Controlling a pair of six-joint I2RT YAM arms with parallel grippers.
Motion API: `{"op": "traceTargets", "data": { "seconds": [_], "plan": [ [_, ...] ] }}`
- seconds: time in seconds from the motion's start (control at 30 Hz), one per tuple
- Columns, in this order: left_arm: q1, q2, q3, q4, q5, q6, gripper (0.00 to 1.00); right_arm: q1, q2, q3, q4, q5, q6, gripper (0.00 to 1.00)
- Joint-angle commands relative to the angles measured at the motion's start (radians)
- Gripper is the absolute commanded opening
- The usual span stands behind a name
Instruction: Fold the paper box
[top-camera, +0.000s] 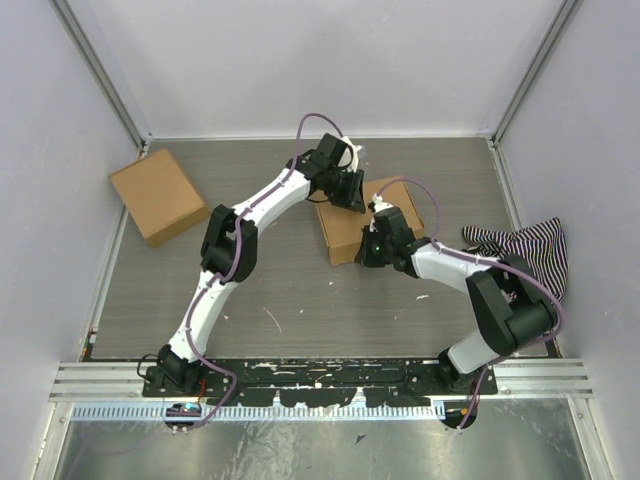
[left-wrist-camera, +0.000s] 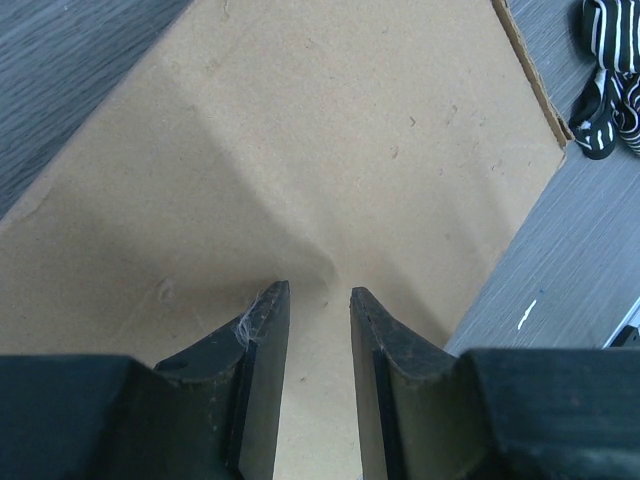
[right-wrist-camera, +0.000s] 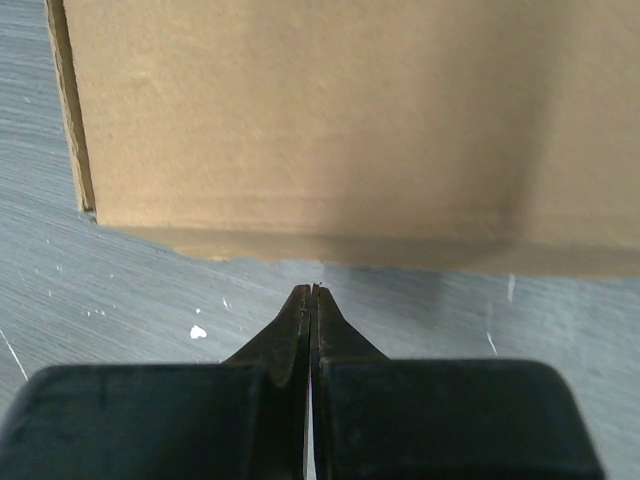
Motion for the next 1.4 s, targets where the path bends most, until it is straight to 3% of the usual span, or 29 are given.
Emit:
{"op": "traceTargets", "data": {
  "seconds": [0.0,0.37,0.57,0.8,1.0,1.2,1.37],
  "plan": [
    [-0.008,0.008,-0.059,-0.086,0.034,0.009,0.38,0.015,0.067,0.053,0.191,-0.011,0.001,0.01],
    [-0.021,0.014,-0.096,-0.135,0.065,0.078,0.36,0.059,0.187,0.072,0.463,0.076,-0.004,0.01],
    [-0.028,-0.007,-0.16,-0.135,0.062,0.112,0.36,0.061,0.209,0.101,0.482,0.057,-0.019,0.01],
    [-0.017,-0.022,-0.155,-0.133,0.034,0.122,0.35,0.061,0.008,0.007,0.35,0.138,-0.06,0.01],
    [-0.009,-0.023,-0.147,-0.133,0.039,0.122,0.34,0.026,-0.175,-0.082,0.148,0.347,-0.071,0.01],
    [-0.006,-0.021,-0.146,-0.132,0.043,0.12,0.33,-0.099,-0.137,-0.059,-0.006,0.403,0.015,0.01],
    [-0.006,-0.022,-0.143,-0.137,0.046,0.121,0.33,-0.117,-0.101,-0.048,-0.037,0.43,0.063,0.01]
  ]
}}
